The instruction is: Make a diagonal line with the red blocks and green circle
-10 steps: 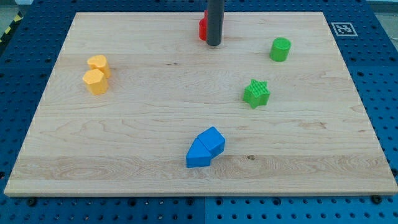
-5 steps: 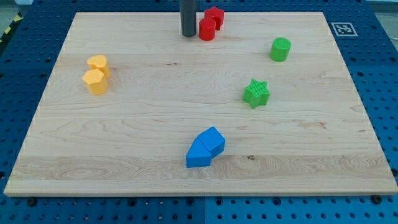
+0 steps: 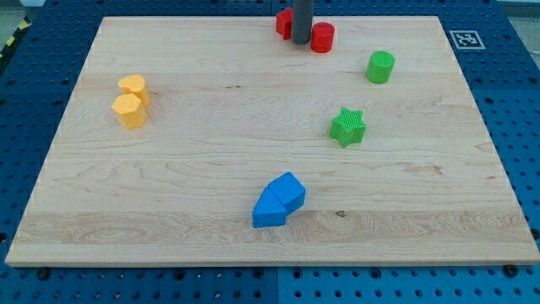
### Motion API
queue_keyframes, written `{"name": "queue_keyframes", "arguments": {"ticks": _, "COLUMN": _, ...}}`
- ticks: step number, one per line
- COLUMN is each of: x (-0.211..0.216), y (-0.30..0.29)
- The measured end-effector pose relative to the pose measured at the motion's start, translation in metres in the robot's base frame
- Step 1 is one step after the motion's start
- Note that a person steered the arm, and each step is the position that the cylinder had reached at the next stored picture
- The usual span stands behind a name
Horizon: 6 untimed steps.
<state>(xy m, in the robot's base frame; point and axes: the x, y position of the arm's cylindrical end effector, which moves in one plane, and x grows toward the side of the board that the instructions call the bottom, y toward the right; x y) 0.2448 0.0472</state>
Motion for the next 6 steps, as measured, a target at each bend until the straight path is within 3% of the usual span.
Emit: {"name": "queue_keyframes", "arguments": {"ticks": 6, "x": 0.025, "y": 0.069}}
